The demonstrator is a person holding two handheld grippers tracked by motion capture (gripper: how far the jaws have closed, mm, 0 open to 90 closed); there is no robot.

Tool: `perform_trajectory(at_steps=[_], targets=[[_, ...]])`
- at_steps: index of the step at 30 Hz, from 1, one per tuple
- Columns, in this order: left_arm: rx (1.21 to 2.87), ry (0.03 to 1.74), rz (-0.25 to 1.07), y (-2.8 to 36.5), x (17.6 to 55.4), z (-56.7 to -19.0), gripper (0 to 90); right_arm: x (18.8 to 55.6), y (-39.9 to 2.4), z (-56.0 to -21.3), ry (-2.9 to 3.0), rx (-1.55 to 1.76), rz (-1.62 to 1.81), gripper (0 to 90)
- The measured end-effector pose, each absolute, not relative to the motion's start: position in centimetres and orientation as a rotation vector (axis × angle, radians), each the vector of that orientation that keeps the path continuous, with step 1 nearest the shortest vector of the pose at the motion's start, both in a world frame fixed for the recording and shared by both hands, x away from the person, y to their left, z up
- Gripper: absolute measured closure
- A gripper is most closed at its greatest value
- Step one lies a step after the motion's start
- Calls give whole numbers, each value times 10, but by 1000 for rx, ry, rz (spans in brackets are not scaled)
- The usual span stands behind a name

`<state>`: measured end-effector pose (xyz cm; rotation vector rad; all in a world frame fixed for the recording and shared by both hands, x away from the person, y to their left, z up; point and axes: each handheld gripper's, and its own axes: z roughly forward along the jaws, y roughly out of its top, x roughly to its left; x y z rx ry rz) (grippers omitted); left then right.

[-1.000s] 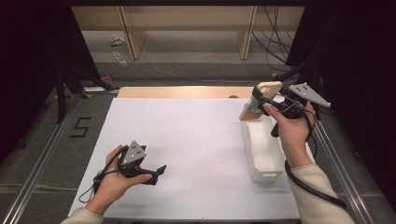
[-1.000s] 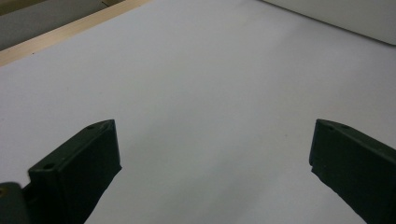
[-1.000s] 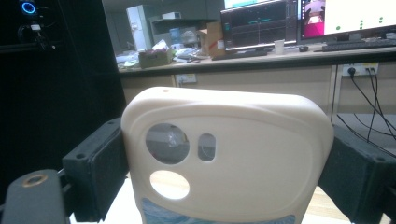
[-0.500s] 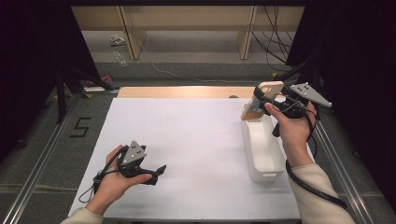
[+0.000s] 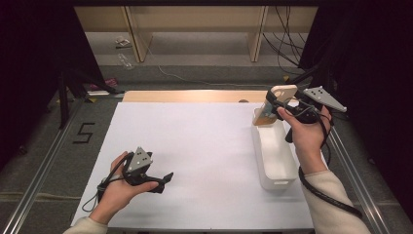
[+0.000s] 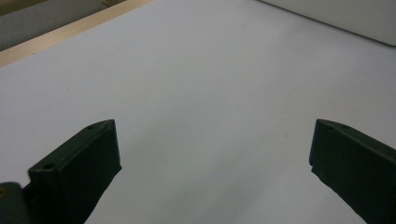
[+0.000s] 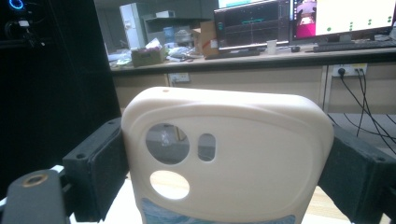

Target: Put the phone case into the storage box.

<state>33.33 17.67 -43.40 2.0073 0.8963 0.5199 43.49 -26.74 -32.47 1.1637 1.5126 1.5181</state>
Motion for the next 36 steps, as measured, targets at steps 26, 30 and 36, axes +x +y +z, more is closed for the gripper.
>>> perform_trajectory(at_steps=[26, 30, 36], targets=[[2007, 897, 520, 177, 333, -434, 11, 437, -271, -327, 1506, 1172, 1496, 123], [2006, 898, 519, 177, 333, -434, 11, 437, -272, -327, 1507, 1174, 1491, 123], [2007, 897, 521, 177, 333, -434, 11, 438, -273, -328, 1505, 1174, 1486, 123]])
